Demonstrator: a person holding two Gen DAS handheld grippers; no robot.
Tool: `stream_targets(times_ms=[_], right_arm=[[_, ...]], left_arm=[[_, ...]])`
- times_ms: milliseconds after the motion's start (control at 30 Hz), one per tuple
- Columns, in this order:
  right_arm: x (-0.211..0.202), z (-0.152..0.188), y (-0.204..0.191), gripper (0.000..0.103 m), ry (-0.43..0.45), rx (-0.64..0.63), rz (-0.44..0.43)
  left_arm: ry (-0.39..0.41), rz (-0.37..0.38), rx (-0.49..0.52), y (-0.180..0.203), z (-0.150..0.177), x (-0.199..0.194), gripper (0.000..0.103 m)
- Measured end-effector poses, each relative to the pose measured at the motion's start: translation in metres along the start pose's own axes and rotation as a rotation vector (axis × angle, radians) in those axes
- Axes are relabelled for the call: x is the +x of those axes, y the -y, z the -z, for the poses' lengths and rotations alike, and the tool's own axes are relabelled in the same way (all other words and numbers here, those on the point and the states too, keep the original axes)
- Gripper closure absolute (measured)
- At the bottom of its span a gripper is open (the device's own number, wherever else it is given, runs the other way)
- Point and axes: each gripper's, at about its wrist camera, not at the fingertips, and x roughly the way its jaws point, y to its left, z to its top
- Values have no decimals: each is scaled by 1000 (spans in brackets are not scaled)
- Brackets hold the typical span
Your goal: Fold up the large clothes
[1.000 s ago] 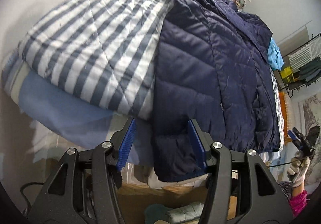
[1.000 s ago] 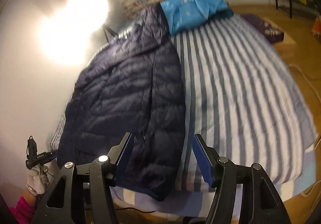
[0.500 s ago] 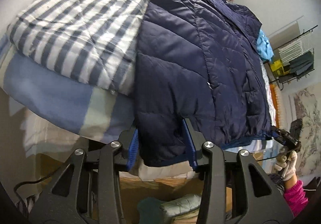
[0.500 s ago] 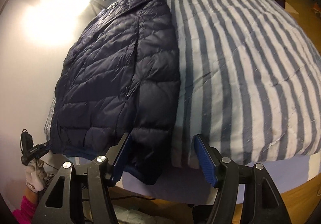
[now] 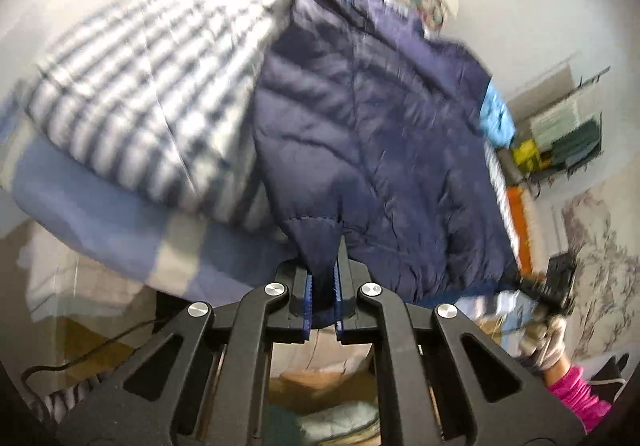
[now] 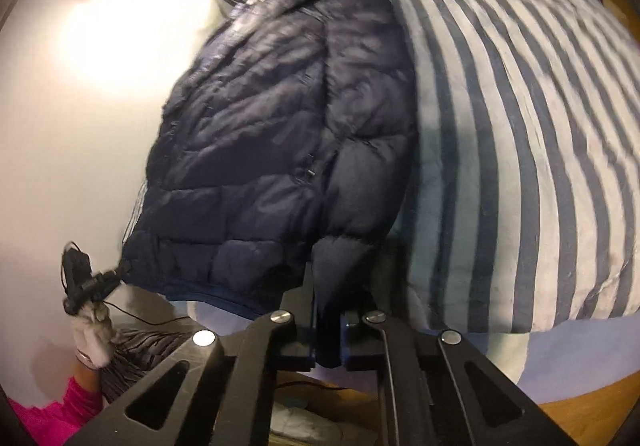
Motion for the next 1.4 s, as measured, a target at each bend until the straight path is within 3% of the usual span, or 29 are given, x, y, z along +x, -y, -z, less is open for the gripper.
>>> stream_targets(times_ms=[133, 367, 567, 767, 1100, 1400], right_arm=[[-16, 4, -18, 100, 60, -10, -69], [-23, 16, -59, 101, 80, -79, -153], [-45, 6, -49, 101, 131, -43, -177], [-57, -8, -56, 101, 166, -56, -147], [-71, -68, -70, 101, 265, -53, -119], [-59, -149, -83, 101, 327, -104, -28]], left_arm=[[77, -8, -9, -4, -17, -32, 99], [174, -53, -5, -7, -41, -67, 100], [130, -74, 24, 3, -39, -55, 100], [165, -37, 11, 13, -66, -54, 100], [225, -15, 71, 49, -133, -48, 100], [262, -80, 182, 90, -221, -12, 100]])
